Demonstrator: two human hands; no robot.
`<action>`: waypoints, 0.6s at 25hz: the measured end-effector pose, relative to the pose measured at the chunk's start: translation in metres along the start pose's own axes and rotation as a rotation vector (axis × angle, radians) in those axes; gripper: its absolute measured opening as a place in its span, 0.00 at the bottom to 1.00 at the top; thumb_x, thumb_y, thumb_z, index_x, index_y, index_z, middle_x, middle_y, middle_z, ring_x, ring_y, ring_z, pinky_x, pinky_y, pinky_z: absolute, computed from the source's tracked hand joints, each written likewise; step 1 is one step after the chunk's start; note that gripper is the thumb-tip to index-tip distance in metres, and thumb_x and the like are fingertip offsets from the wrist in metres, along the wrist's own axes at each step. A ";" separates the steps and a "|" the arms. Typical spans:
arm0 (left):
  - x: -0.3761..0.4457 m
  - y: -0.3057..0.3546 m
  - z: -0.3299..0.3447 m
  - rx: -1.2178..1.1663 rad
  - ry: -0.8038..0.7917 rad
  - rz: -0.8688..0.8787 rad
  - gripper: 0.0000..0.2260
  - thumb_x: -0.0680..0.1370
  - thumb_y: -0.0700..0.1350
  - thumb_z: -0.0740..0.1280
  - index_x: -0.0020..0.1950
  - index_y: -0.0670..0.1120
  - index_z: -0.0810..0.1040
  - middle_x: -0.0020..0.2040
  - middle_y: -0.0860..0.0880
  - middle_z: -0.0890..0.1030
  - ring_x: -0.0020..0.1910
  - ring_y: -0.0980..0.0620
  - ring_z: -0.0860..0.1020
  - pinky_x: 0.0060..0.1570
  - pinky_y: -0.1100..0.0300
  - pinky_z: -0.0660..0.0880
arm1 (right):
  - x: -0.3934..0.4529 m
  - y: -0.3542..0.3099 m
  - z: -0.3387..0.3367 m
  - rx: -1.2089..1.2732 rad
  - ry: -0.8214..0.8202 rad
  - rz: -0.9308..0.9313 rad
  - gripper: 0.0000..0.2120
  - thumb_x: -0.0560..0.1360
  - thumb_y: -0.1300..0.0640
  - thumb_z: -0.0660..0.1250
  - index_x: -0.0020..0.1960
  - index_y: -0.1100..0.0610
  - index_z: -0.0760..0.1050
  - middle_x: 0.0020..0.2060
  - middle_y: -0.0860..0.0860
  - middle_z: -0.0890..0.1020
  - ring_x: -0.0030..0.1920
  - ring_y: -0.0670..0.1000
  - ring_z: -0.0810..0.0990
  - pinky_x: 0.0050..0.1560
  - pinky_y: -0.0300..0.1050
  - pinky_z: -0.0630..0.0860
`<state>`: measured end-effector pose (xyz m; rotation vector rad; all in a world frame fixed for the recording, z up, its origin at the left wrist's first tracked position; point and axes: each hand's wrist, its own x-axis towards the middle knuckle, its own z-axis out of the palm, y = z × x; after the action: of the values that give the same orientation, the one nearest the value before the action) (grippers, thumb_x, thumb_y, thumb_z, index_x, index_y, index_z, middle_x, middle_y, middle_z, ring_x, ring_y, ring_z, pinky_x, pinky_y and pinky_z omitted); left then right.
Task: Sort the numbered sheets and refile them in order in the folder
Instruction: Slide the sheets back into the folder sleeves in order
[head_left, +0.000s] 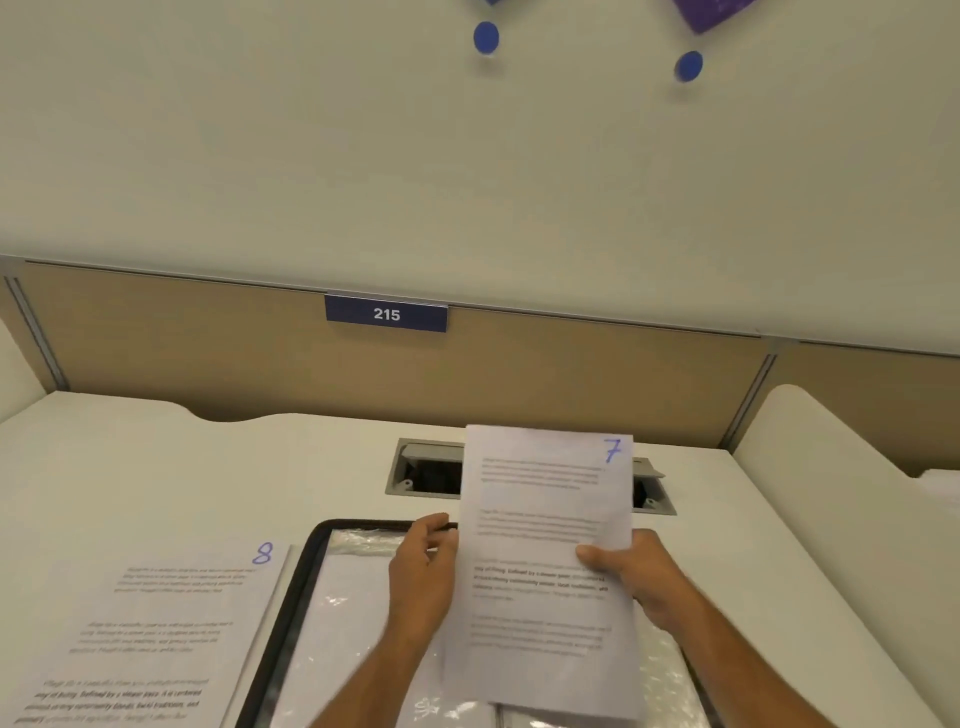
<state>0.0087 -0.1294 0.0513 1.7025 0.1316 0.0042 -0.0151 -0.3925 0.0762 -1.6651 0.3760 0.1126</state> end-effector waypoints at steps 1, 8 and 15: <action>0.005 -0.003 0.009 0.047 -0.010 0.019 0.09 0.82 0.45 0.65 0.60 0.56 0.75 0.54 0.55 0.81 0.51 0.58 0.79 0.46 0.65 0.77 | 0.004 -0.004 -0.016 0.045 0.025 -0.010 0.18 0.69 0.64 0.78 0.58 0.62 0.82 0.50 0.58 0.87 0.50 0.61 0.86 0.57 0.65 0.80; 0.035 -0.023 0.061 0.573 -0.165 0.223 0.16 0.79 0.51 0.69 0.67 0.56 0.75 0.62 0.58 0.77 0.62 0.58 0.72 0.66 0.59 0.70 | 0.035 -0.030 -0.098 0.346 0.227 -0.184 0.38 0.55 0.54 0.86 0.63 0.60 0.79 0.55 0.55 0.86 0.54 0.57 0.85 0.54 0.57 0.82; 0.054 -0.035 0.097 1.049 -0.216 0.471 0.20 0.84 0.57 0.56 0.76 0.55 0.66 0.69 0.53 0.68 0.67 0.51 0.65 0.68 0.53 0.62 | 0.060 -0.030 -0.107 0.492 0.305 -0.231 0.43 0.49 0.54 0.87 0.63 0.56 0.79 0.56 0.52 0.86 0.54 0.54 0.86 0.46 0.49 0.84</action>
<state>0.0672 -0.2161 -0.0001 2.7254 -0.5214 0.1189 0.0349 -0.5055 0.1020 -1.2239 0.3993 -0.3838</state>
